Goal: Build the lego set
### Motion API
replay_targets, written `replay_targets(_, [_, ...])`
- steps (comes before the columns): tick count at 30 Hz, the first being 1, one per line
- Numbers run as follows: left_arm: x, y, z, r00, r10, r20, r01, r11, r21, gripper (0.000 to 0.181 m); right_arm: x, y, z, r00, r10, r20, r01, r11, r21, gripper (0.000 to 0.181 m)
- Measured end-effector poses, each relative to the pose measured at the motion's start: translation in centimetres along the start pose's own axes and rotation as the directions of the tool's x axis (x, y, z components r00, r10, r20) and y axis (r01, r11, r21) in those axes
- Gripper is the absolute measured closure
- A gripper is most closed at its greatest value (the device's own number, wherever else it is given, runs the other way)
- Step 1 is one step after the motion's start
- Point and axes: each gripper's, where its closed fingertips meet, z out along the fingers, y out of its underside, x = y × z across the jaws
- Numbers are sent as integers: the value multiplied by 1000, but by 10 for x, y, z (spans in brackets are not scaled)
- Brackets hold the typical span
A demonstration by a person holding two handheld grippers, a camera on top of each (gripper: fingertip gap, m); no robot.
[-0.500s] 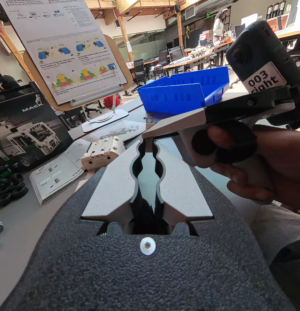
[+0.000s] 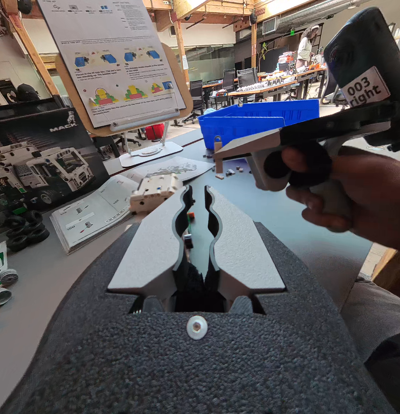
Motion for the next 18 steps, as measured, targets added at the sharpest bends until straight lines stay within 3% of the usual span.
replay_targets(1, [-12,0,-4,1000,-16,1,16,1000,1,170,15,-6,0,999,-19,-34,18,1000,-25,170])
replay_targets(5, [-87,10,-21,994,-62,88,62,998,-3,161,85,-20,-1,975,-103,-195,81,990,-118,171])
replay_targets(9, [-138,38,-19,981,-182,61,184,982,-43,156,119,-21,6,968,-85,-235,58,991,-118,171])
replay_targets(13, [-143,39,-8,968,-249,-24,248,968,-41,157,137,-13,11,965,-35,-260,11,996,-93,171])
replay_targets(18, [-127,41,-5,991,-126,-47,123,990,-64,163,144,-12,8,964,15,-265,-36,997,-73,171])
